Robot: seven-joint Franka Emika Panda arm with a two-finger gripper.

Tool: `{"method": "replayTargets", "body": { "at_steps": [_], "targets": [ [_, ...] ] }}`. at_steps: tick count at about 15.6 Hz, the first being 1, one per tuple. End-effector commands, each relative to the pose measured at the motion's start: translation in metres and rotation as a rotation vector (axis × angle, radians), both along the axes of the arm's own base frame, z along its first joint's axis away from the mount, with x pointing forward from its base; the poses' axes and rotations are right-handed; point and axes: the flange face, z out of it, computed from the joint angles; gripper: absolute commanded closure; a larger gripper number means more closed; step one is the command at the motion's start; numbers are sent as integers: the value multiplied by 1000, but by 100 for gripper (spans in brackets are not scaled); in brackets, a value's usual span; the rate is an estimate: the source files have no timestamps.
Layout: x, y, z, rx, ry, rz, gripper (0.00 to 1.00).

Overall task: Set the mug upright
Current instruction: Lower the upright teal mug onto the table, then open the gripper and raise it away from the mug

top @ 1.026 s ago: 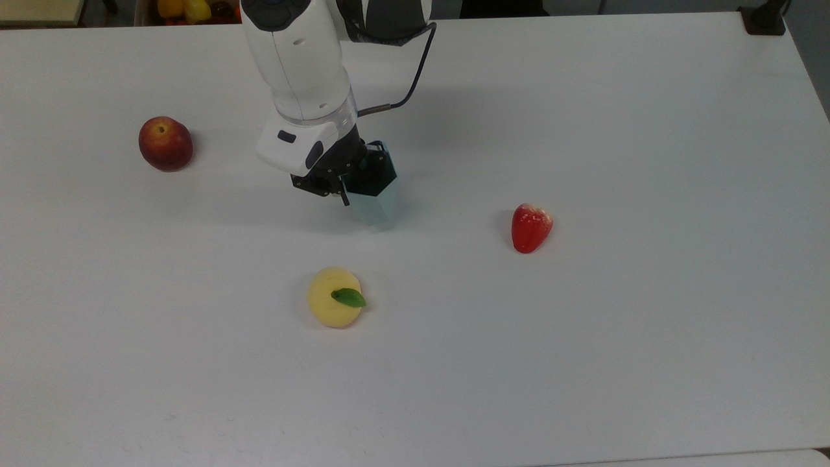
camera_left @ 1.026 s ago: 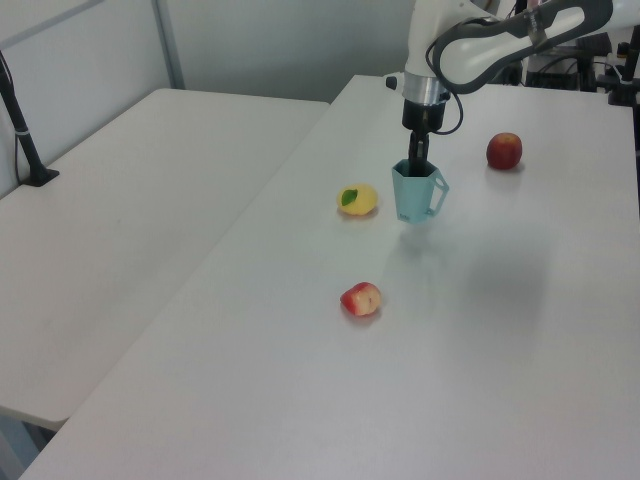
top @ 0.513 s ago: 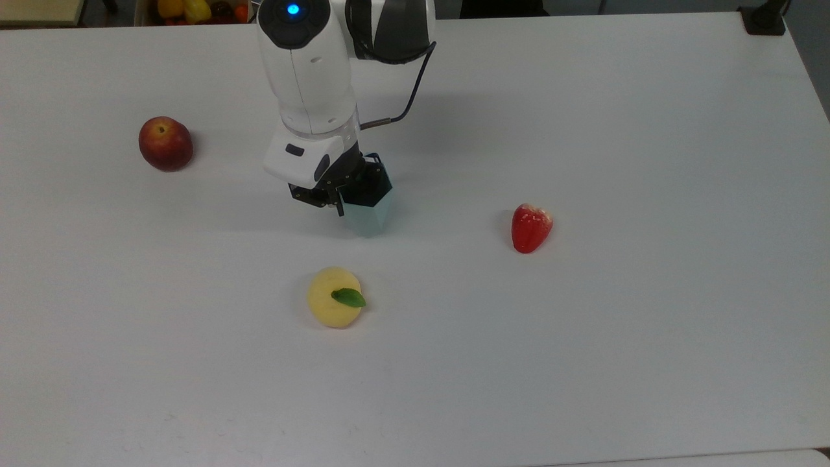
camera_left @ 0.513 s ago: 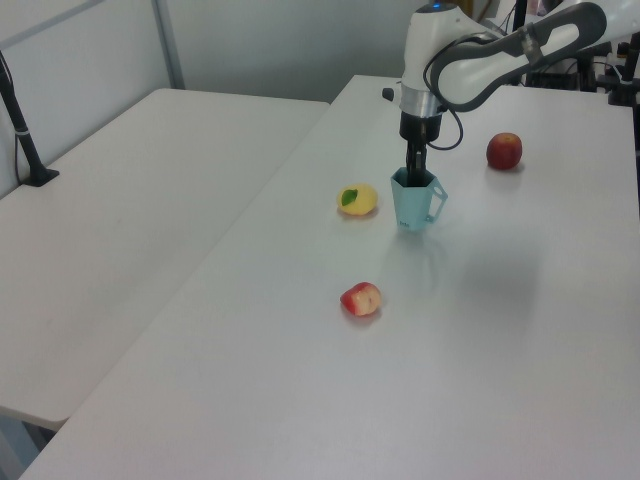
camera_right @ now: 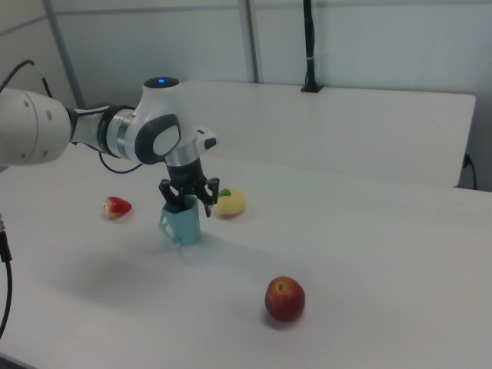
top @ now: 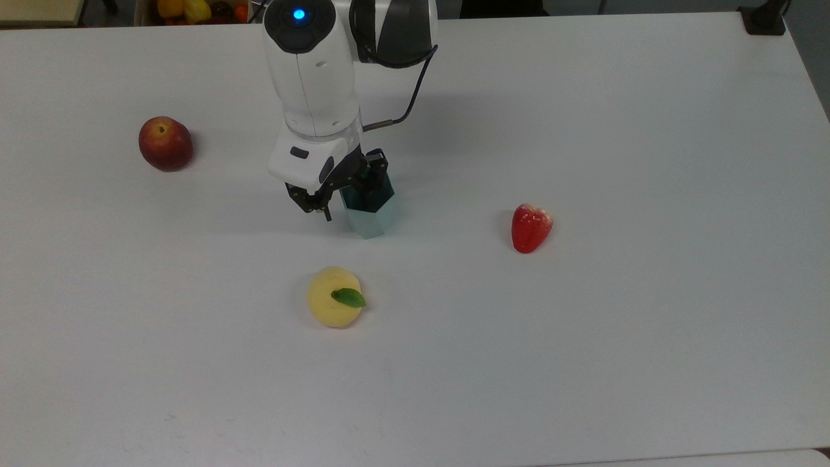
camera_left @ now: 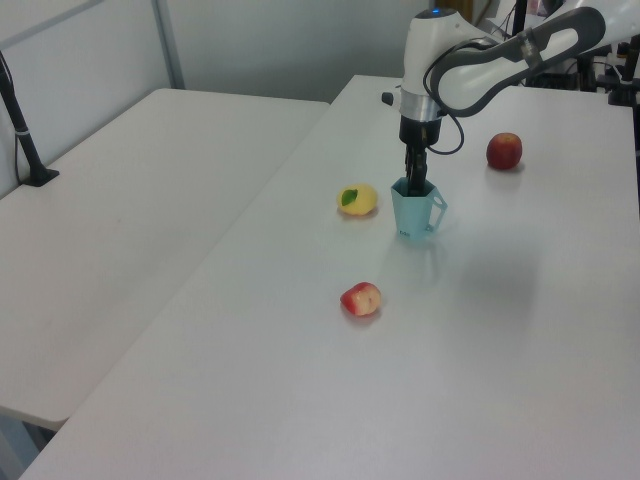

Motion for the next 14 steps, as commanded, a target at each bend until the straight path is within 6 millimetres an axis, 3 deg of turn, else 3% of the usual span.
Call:
{"method": "replayTargets", "body": {
  "at_steps": [1, 5, 9, 11, 14],
  "targets": [
    [-18, -2, 71, 15, -27, -63, 0],
    [-39, -8, 141, 41, -12, -173, 0],
    [-74, -3, 220, 70, 75, -441, 0],
    [-85, -3, 240, 73, 106, -456, 0],
    [-89, -2, 245, 61, 102, -433, 0]
  ]
}}
